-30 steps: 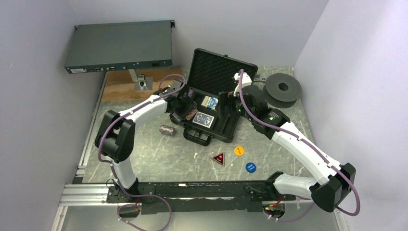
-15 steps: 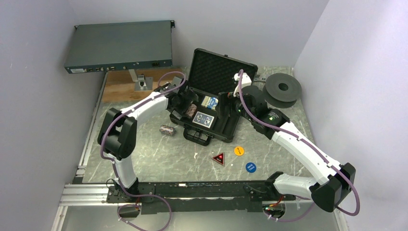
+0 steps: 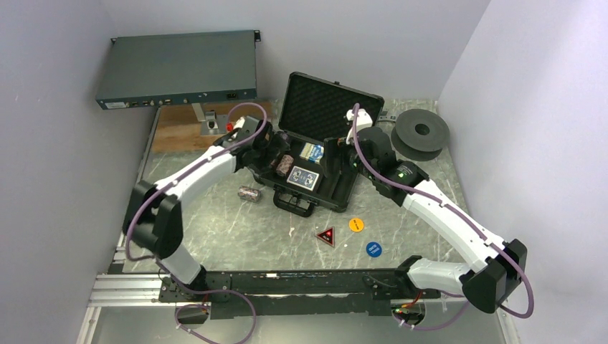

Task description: Pack up texas hold em set

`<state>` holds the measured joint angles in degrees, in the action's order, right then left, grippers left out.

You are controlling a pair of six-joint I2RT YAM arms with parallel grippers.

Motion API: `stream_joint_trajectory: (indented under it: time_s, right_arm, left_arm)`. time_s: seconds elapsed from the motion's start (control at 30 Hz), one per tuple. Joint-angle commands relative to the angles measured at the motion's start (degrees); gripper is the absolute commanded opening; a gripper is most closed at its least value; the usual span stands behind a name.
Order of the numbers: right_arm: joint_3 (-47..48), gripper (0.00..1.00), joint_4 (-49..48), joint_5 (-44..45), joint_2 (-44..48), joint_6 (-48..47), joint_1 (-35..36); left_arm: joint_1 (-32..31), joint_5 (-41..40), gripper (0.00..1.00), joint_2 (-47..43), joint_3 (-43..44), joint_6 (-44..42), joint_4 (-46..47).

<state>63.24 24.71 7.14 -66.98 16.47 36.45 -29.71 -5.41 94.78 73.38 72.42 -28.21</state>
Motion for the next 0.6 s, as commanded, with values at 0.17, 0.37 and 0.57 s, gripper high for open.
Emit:
stream_joint_trajectory:
  time_s: [0.17, 0.37, 0.57]
  right_arm:
    - [2.0, 1.00, -3.7, -6.7, -2.0, -0.7, -0.2]
    - [1.9, 1.00, -7.5, -14.5, -4.7, -1.0, 0.1]
    - [2.7, 0.98, -10.3, -16.5, -8.1, -3.6, 3.9]
  left_arm:
    - [-0.5, -10.1, 1.00, -24.1, -11.4, -18.0, -0.8]
    - [-0.5, -14.1, 1.00, -40.6, -17.8, -28.4, -2.7]
    - [-0.5, -19.9, 1.00, -55.5, -20.5, -40.5, -8.6]
